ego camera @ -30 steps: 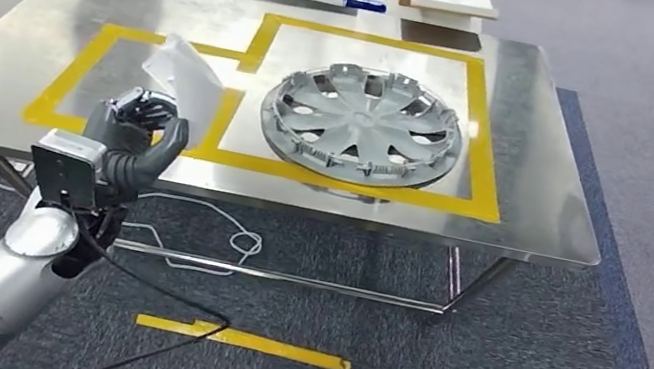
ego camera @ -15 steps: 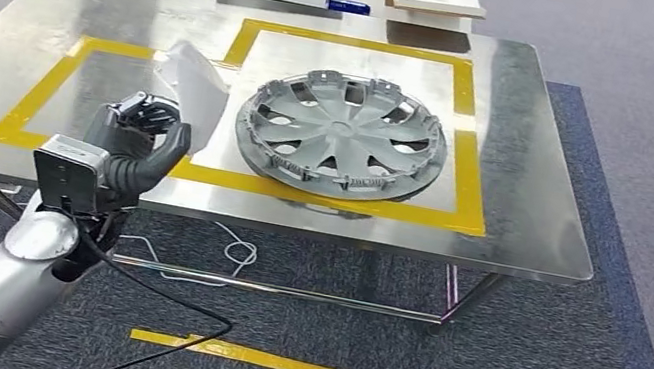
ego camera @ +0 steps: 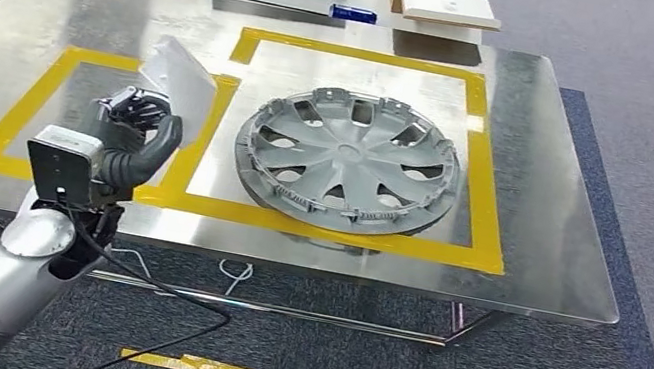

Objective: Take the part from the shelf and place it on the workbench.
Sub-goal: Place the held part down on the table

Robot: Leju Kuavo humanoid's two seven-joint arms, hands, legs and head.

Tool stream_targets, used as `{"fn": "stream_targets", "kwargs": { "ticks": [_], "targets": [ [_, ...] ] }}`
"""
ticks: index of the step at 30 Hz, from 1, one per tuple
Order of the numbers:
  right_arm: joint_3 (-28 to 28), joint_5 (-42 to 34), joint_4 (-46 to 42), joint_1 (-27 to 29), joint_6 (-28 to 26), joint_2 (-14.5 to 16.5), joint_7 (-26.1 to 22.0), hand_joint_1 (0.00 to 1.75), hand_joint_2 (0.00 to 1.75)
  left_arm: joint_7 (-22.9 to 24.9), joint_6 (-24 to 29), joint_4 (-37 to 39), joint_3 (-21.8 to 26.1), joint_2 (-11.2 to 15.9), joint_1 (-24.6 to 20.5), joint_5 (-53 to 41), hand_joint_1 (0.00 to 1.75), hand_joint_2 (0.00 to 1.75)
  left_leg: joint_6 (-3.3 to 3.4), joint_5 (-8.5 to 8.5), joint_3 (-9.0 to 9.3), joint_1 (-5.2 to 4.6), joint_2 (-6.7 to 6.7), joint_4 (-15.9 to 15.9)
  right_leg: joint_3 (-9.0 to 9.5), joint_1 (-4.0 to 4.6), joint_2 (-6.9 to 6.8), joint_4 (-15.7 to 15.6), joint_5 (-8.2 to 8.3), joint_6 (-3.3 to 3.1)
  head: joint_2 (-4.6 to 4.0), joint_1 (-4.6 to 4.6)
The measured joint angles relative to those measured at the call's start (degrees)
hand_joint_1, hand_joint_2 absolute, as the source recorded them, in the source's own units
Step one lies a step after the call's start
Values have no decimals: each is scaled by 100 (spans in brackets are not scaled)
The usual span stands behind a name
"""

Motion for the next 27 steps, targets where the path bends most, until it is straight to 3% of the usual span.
{"fn": "stream_targets", "kwargs": {
  "ticks": [1,4,5,6,8,9,10,13,15,18,20,21,24,25,27],
  "targets": [
    [0,-13,1,3,-3,0,-1,0,175,27,86,0,-1,-35,-3,-21,175,175,18,-27,21,1,0,-12,-170,-2,0,279,-98,17,0,15],
    [0,-57,-1,-1,-11,0,-15,0,175,122,299,2,-13,-119,57,-48,175,175,28,-120,75,4,-2,-15,-932,-19,0,1297,-342,52,0,31],
    [0,-70,-2,-9,-14,0,-21,0,175,150,348,5,-22,-143,89,-39,175,175,24,-155,114,4,-3,-15,-1094,-21,-1,1412,-252,57,0,31],
    [0,-77,-3,-17,-16,0,-25,0,175,169,378,7,-34,-165,112,-30,175,175,16,-192,165,4,-6,-15,-1145,-22,-2,1314,-38,56,0,32],
    [0,-83,-3,-8,-19,0,-20,0,175,182,451,10,-62,-193,123,-33,175,175,-13,-266,278,3,-21,-15,-1000,-22,0,692,534,29,0,33],
    [0,-86,-3,4,-22,0,-17,0,175,179,520,10,-79,-198,114,-65,175,175,-36,-295,313,-7,-32,-8,-896,-17,3,381,725,10,0,34],
    [0,-89,-3,14,-27,0,-15,0,175,169,605,10,-95,-198,107,-113,175,175,-64,-311,324,-15,-39,-1,-808,-11,7,155,809,-20,0,31],
    [-2,-97,-4,25,-39,1,-14,0,175,141,790,10,-131,-187,97,-261,175,175,-149,-312,303,-20,-35,-3,-713,-1,30,-33,784,-103,0,20],
    [-2,-100,-4,24,-39,2,-14,0,175,140,821,8,-156,-170,86,-332,175,175,-208,-412,270,-11,-23,117,-657,-22,26,-86,800,-161,0,4],
    [-2,-100,-4,29,-37,2,-10,0,175,144,838,9,-192,-122,85,-392,175,175,-280,-839,-142,11,-5,1034,-569,-33,-2,-124,774,-236,0,-32],
    [-2,-100,-4,35,-37,1,-8,0,175,153,848,9,-208,-95,111,-401,175,175,-299,-922,-407,22,-1,1513,-535,-32,-1,-124,746,-255,0,-32],
    [-2,-100,-4,38,-37,0,-7,0,175,155,856,9,-215,-81,118,-422,175,175,-296,-804,-406,23,-1,1467,-511,-32,4,-123,730,-255,0,-32],
    [-2,-99,-4,42,-34,1,-1,0,175,185,893,9,-232,-32,110,-616,175,175,-245,-220,34,12,9,492,-420,-22,14,-120,655,-211,0,-32],
    [-2,-98,-4,42,-31,1,6,0,175,211,895,8,-238,-13,102,-701,175,175,-221,-161,170,3,14,211,-409,-12,11,-115,630,-183,0,-33],
    [-2,-98,-4,43,-24,1,27,0,175,294,847,1,-249,41,110,-844,175,175,-181,-225,264,-20,14,20,-420,6,0,-120,605,-127,0,-27]
  ]
}}
